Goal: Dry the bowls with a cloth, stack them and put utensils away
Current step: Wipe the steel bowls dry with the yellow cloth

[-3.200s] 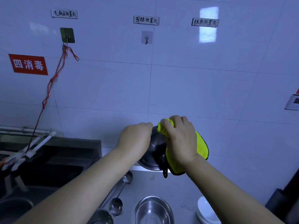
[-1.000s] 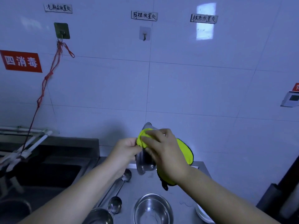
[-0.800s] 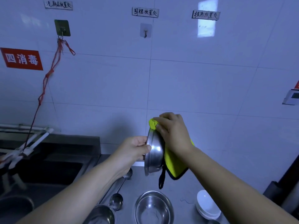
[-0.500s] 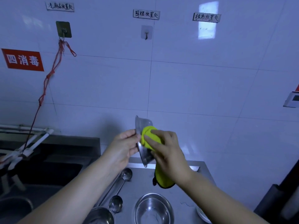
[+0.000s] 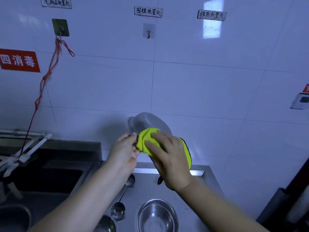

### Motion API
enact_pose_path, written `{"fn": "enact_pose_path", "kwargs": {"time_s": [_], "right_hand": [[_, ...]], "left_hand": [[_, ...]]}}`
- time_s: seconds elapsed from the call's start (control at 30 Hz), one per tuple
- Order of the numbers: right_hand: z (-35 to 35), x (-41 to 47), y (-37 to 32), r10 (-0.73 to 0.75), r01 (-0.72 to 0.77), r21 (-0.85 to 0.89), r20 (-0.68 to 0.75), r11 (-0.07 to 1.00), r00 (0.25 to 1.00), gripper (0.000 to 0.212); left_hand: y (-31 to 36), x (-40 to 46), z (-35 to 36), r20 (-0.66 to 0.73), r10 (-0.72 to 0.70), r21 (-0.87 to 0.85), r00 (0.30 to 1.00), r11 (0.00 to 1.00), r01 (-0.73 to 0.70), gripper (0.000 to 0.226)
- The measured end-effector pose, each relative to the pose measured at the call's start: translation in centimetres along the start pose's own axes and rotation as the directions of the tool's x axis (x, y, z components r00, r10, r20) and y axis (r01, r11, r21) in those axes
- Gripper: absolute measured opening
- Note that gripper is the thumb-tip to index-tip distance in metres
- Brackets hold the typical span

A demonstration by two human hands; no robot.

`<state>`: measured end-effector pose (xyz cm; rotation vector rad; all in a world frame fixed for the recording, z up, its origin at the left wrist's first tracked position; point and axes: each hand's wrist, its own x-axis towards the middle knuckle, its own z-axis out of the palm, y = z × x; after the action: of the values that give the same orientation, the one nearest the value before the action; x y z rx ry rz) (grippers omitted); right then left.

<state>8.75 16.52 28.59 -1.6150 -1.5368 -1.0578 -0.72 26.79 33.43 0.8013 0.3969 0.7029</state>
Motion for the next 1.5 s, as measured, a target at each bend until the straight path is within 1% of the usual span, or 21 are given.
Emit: {"fn": "enact_pose_path", "kwargs": {"time_s": [0.07,0.13,0.2,0.23,0.27,0.33,0.4,0.47,0.57,0.63,0.73,0.8,0.87,0.97,1.03,1.1,1.17,1.27,1.33,1.4,1.5], "right_hand": [[0.1,-1.8,1.1,0.022,-0.022,0.011,-0.03,1.0,0.999,0.029],[-0.1,-2.5,2.1,0.225,-0.214,0.139,-0.071,0.967,0.972,0.033],[-0.3,-1.9,2.8,0.457,-0.425,0.25,-0.089,0.87,0.885,0.034],[-0.4,-1.3,2.8,0.518,-0.475,0.287,-0.095,0.832,0.85,0.036],[-0.5,-0.8,2.4,0.528,-0.48,0.301,-0.104,0.824,0.843,0.038],[-0.4,-0.1,0.8,0.452,-0.413,0.279,-0.093,0.867,0.887,0.04],[0.0,-0.3,-0.5,0.26,-0.25,0.154,-0.044,0.956,0.965,0.04],[0.7,-1.0,-0.7,0.137,-0.137,0.075,-0.003,0.988,0.991,0.039],[0.7,-1.6,0.2,0.191,-0.183,0.145,-0.048,0.972,0.98,0.038],[-0.2,-1.5,0.8,0.401,-0.37,0.322,-0.035,0.872,0.915,0.039],[-1.9,-0.1,2.0,0.684,-0.641,0.518,0.138,0.566,0.716,0.031],[-2.3,1.0,3.3,0.749,-0.742,0.539,0.276,0.399,0.603,0.035],[-2.8,2.3,3.9,0.734,-0.775,0.525,0.359,0.352,0.577,0.041],[-3.7,4.5,3.8,0.675,-0.747,0.503,0.366,0.435,0.64,0.045],[-3.7,5.4,3.3,0.593,-0.681,0.415,0.338,0.603,0.731,0.031],[-3.0,5.5,2.7,0.448,-0.519,0.195,0.315,0.833,0.837,0.035],[-1.8,4.6,1.7,0.277,-0.302,0.031,0.316,0.953,0.907,0.044],[-1.0,2.6,-0.1,0.049,-0.071,0.055,0.326,0.996,0.944,0.045],[-0.7,0.3,-0.2,-0.033,-0.005,0.121,0.307,0.993,0.951,0.043],[-0.5,-1.7,0.8,0.01,-0.054,0.166,0.254,0.985,0.967,0.041],[-0.5,-2.7,2.7,0.274,-0.312,0.233,0.183,0.921,0.944,0.044]], "left_hand": [[0.8,0.2,-0.6,-0.019,0.004,-0.03,1.0,1.0,-0.004,0.025],[1.1,0.1,-1.1,-0.023,-0.009,-0.016,1.0,1.0,0.009,0.022],[0.8,-0.1,-1.3,-0.037,-0.036,-0.014,0.999,0.999,0.035,0.019],[0.6,-0.2,-1.2,-0.046,-0.05,-0.03,0.998,0.998,0.049,0.019],[0.4,-0.2,-1.1,-0.053,-0.064,-0.058,0.997,0.996,0.06,0.019],[0.1,0.1,-0.8,-0.064,-0.077,-0.122,0.995,0.99,0.069,0.02],[0.1,0.5,-0.7,-0.06,-0.072,-0.153,0.996,0.986,0.062,0.022],[0.1,0.7,-0.9,-0.05,-0.066,-0.156,0.997,0.986,0.057,0.024],[0.1,0.4,-1.9,-0.011,-0.07,-0.149,0.997,0.987,0.068,0.023],[0.2,0.3,-2.9,0.038,-0.067,-0.099,0.997,0.993,0.07,0.025],[0.5,0.0,-4.5,0.135,-0.058,0.058,0.989,0.997,0.051,0.027],[0.6,-0.1,-5.3,0.177,-0.045,0.184,0.983,0.983,0.012,0.026],[0.8,-0.2,-5.7,0.198,-0.04,0.281,0.979,0.959,-0.018,0.024],[0.9,-0.3,-5.5,0.214,-0.031,0.348,0.976,0.936,-0.047,0.023],[0.6,-0.2,-5.3,0.198,-0.011,0.355,0.98,0.933,-0.062,0.023],[0.1,-0.1,-4.8,0.179,0.001,0.363,0.984,0.929,-0.066,0.023],[-0.3,0.0,-4.4,0.157,0.002,0.343,0.988,0.938,-0.056,0.024],[-0.2,0.2,-4.2,0.112,0.006,0.269,0.994,0.962,-0.036,0.023],[0.3,0.4,-4.6,0.078,0.015,0.246,0.997,0.969,-0.034,0.023],[1.1,0.5,-5.1,0.079,0.03,0.256,0.996,0.965,-0.049,0.025],[2.1,0.3,-5.6,0.135,0.028,0.325,0.99,0.943,-0.071,0.025]]}}
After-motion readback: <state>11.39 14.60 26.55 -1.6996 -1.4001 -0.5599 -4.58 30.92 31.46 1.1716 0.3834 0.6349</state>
